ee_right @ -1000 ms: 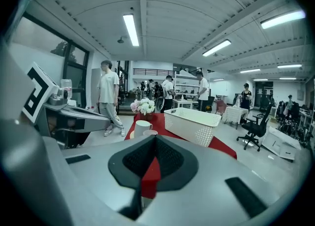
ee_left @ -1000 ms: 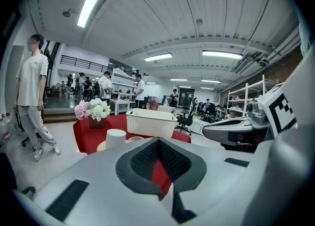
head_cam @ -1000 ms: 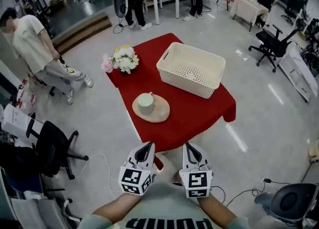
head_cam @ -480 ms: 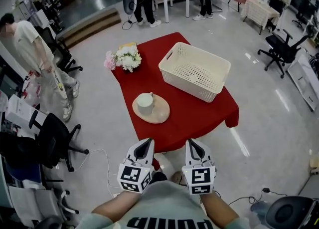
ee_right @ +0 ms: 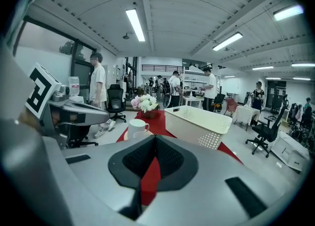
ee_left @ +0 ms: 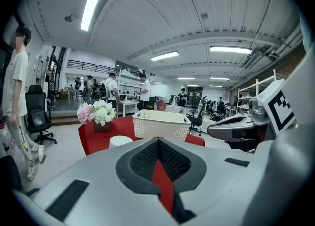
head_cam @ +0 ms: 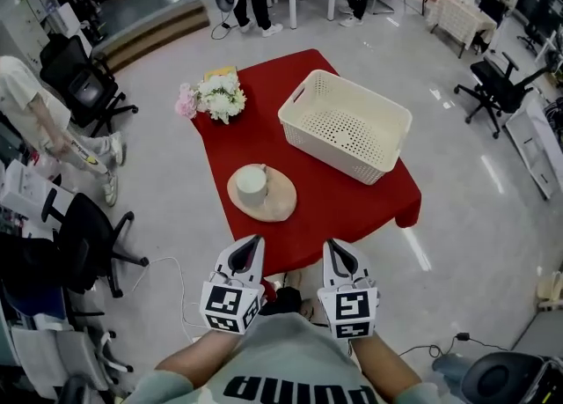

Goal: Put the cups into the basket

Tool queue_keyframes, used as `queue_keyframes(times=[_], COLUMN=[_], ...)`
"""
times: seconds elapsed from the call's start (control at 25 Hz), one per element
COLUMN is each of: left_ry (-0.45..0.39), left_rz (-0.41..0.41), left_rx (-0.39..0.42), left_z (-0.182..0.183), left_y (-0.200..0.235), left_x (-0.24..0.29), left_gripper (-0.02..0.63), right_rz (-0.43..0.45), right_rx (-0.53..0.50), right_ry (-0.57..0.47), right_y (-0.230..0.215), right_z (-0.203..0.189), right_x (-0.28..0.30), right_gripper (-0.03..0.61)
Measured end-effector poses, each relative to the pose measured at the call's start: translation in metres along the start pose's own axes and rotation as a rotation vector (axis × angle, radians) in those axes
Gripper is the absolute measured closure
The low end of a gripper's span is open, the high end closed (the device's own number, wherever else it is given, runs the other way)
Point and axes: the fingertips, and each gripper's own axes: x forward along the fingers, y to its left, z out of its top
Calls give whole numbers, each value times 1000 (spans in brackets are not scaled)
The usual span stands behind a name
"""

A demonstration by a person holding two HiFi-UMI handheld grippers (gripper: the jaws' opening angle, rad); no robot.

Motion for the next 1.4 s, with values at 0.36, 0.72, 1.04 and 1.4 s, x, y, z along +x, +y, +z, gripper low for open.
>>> queue_keyframes(times=[0.36,0.72,1.04,1.4], left_ry=[-2,-9,6,23], left_rz=[-27,-62,-31,80], left_rx=[5,15,-2,-34], left_z=[18,31,24,10], left_y=[25,51,71,84], left_x=[48,78,80,68], left_gripper=[611,612,611,611], right_rz=[16,16,53,194], right_rx=[-8,-25,-49,-107], right_ry=[7,44,86,117], right_y=[-15,-21,-13,-2], right_z=[21,34,33,25], right_x=[42,83,106,124], right_gripper=[566,566,566,565])
